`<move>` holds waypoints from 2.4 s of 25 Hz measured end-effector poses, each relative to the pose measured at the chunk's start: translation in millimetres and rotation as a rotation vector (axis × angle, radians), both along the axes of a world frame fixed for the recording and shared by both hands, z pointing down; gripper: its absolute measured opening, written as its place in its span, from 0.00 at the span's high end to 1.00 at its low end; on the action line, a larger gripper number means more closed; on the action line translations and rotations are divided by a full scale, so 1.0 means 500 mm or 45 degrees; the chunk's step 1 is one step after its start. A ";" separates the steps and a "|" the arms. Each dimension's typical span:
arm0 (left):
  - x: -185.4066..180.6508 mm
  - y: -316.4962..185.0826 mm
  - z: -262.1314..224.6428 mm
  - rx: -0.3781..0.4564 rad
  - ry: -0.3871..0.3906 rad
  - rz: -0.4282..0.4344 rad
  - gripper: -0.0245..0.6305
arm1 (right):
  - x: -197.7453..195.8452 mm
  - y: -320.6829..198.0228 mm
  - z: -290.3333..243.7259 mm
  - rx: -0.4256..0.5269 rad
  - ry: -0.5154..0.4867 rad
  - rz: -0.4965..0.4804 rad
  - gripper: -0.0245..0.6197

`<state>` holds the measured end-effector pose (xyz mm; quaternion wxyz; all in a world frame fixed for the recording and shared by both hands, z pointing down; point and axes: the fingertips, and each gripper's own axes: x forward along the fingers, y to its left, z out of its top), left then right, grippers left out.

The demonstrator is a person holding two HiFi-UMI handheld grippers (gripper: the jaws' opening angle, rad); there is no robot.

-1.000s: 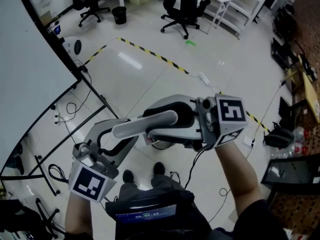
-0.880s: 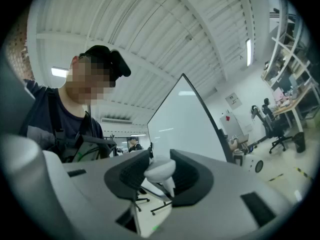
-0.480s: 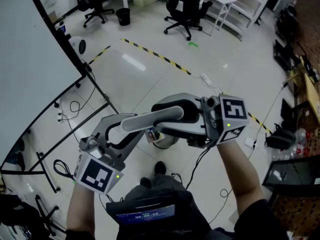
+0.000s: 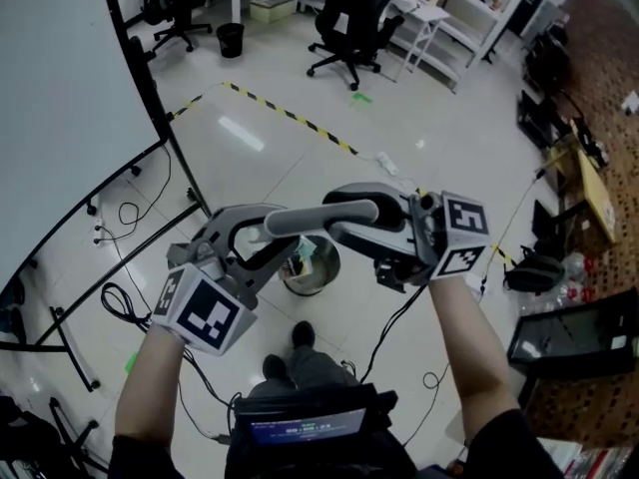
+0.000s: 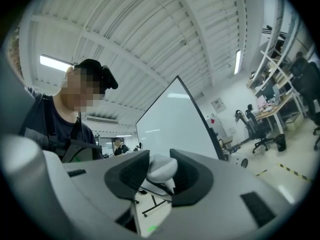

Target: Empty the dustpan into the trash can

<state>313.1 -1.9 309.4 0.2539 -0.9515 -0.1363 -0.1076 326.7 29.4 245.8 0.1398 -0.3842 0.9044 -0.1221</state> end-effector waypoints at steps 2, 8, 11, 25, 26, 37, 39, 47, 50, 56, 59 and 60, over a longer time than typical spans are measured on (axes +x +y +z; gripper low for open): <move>0.001 0.011 0.004 0.029 -0.008 0.014 0.78 | 0.003 0.011 0.005 -0.009 -0.025 0.012 0.74; 0.018 0.072 0.003 0.084 -0.036 0.043 0.78 | 0.021 0.074 0.006 -0.006 -0.101 0.031 0.75; 0.027 0.095 0.007 0.119 -0.064 0.057 0.78 | 0.028 0.101 0.008 0.009 -0.106 0.026 0.75; 0.097 0.226 0.020 0.217 -0.187 -0.059 0.78 | 0.096 0.238 0.019 0.004 -0.113 -0.091 0.76; 0.098 0.226 0.024 0.224 -0.195 -0.057 0.78 | 0.096 0.238 0.021 0.002 -0.116 -0.091 0.76; 0.109 0.292 0.047 0.341 -0.270 0.010 0.78 | 0.101 0.314 0.042 0.011 -0.154 -0.040 0.76; 0.113 0.306 0.048 0.363 -0.279 0.024 0.78 | 0.105 0.331 0.045 0.010 -0.156 -0.020 0.76; 0.119 0.339 0.074 0.416 -0.328 0.096 0.78 | 0.099 0.366 0.069 -0.002 -0.197 0.051 0.77; 0.125 0.356 0.080 0.432 -0.338 0.126 0.79 | 0.106 0.383 0.076 0.001 -0.218 0.086 0.77; 0.136 0.381 0.089 0.477 -0.363 0.186 0.79 | 0.116 0.411 0.088 0.002 -0.227 0.121 0.77; 0.134 0.384 0.090 0.509 -0.390 0.200 0.79 | 0.112 0.415 0.088 0.004 -0.227 0.119 0.77; 0.132 0.383 0.090 0.521 -0.400 0.203 0.79 | 0.108 0.414 0.087 0.003 -0.224 0.112 0.77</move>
